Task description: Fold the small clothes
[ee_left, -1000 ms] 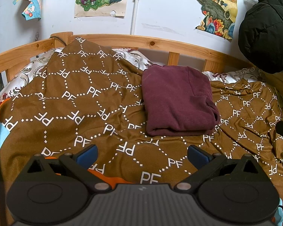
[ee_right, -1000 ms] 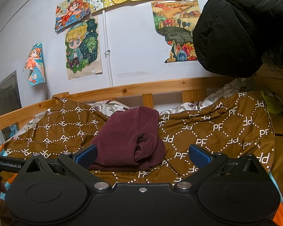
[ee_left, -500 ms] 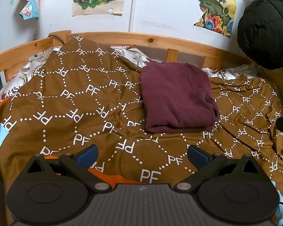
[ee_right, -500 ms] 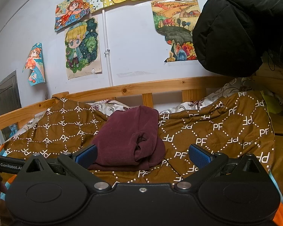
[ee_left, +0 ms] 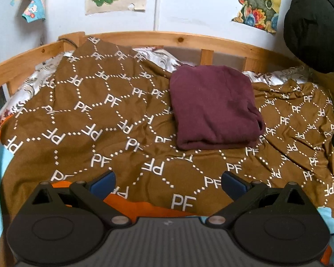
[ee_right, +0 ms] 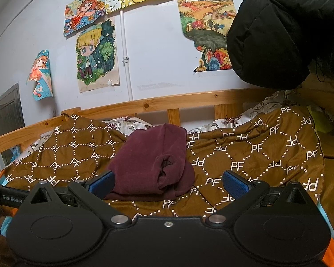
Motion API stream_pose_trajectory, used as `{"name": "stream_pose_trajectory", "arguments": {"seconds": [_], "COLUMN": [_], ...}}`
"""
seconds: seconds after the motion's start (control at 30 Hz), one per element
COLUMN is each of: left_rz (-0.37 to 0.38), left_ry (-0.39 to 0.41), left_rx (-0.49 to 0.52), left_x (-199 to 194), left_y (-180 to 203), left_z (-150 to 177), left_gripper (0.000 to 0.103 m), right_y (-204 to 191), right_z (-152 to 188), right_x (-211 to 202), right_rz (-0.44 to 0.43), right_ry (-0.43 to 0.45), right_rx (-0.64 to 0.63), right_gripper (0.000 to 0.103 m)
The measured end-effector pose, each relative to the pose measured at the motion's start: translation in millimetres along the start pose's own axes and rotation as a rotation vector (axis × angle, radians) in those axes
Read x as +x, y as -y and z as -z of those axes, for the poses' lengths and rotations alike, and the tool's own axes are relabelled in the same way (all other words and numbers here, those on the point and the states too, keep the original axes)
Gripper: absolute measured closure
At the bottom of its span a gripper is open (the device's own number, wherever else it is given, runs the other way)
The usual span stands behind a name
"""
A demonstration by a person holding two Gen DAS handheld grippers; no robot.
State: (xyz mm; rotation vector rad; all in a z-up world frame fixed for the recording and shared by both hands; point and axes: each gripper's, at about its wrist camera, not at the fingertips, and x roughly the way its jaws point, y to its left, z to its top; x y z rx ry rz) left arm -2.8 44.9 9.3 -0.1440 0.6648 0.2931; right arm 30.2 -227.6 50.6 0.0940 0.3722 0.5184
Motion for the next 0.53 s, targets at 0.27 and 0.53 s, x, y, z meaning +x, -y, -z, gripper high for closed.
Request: {"name": "stream_pose_trajectory", "arguments": {"seconds": [0.27,0.53], "left_rz": [-0.003,-0.006], "left_ry": [0.006,0.013], "left_rx": [-0.007,0.008], "left_x": [-1.2,-1.7], "left_y": [-1.7,1.1], "left_z": [-0.8,0.7], "left_gripper": [0.001,0.001], "right_y": [0.7,0.1], "right_z": [1.1,5.4], "right_x": [-0.3,1.8], "right_rz": [0.002,0.008], "right_ry": [-0.003,-0.015], "right_rx": [0.001,0.003], "right_gripper": [0.001,0.001]}}
